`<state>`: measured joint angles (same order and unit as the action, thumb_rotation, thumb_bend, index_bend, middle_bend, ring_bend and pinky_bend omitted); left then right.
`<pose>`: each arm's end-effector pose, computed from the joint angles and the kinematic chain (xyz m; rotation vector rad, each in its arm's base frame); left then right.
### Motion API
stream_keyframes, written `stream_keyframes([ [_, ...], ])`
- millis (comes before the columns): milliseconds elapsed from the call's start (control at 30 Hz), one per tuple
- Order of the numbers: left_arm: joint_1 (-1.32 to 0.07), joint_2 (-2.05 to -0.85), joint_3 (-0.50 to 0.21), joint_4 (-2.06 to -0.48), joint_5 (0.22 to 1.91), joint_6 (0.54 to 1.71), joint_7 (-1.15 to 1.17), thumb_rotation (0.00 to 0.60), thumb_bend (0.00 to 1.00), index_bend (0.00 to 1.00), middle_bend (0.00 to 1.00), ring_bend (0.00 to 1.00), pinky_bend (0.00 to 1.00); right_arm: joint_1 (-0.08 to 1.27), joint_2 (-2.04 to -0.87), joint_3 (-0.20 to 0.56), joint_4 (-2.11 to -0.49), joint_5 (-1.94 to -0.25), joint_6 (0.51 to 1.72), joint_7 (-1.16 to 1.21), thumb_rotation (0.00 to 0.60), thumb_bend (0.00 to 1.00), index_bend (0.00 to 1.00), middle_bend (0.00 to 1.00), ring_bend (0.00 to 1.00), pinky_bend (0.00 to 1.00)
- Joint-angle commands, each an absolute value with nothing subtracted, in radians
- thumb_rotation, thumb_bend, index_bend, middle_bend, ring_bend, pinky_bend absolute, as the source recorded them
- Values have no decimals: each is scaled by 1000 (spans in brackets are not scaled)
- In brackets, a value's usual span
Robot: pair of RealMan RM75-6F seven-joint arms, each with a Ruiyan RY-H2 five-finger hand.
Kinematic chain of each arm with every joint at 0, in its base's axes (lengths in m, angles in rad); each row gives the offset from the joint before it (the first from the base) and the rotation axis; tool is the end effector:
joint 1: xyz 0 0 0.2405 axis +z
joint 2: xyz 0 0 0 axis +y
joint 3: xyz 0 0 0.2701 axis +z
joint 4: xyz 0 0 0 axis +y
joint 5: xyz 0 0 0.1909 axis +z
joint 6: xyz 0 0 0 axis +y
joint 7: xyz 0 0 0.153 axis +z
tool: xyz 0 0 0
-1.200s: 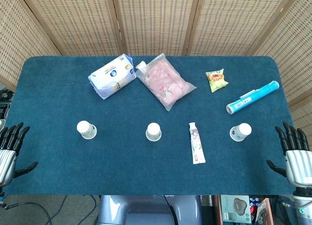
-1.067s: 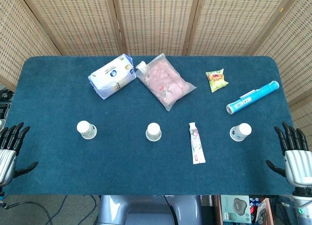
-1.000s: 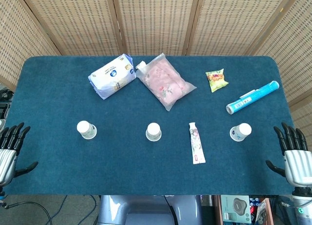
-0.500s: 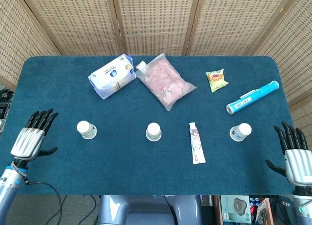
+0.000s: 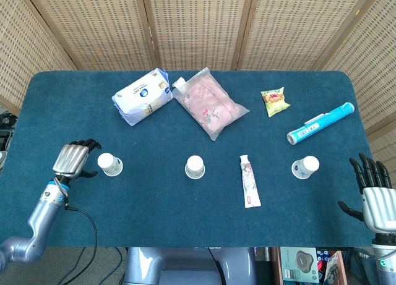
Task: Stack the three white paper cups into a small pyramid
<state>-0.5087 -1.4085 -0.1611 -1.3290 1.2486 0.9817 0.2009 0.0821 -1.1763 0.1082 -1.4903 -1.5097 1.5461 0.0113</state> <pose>-0.2785 0.3391 0.0687 -1.6838 -0.9159 -0.7325 -0.3246 -0.1999 0.1917 1.3289 -0.7739 0.9444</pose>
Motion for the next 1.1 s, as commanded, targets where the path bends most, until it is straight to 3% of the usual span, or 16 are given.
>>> stream_keyframes([
  [33, -525, -1434, -158, -1306, 1237, 966, 203, 600, 141, 364, 330, 344, 357, 83, -1176, 109, -1488, -1506, 1543, 15, 600, 0, 0, 0, 0, 0],
  [667, -550, -1501, -144, -1223, 1281, 987, 111, 600, 147, 470, 425, 419, 417, 86, -1177, 109, -1483, -1499, 1532, 21, 600, 0, 0, 0, 0, 0],
  [867, -554, -1455, -166, -1328, 1333, 1049, 43, 600, 146, 470, 425, 419, 417, 87, -1176, 108, -1484, -1497, 1527, 25, 600, 0, 0, 0, 0, 0],
  [1100, -619, -1459, -182, -1428, 1364, 1014, 62, 600, 147, 470, 425, 419, 417, 89, -1176, 107, -1482, -1494, 1522, 24, 600, 0, 0, 0, 0, 0],
])
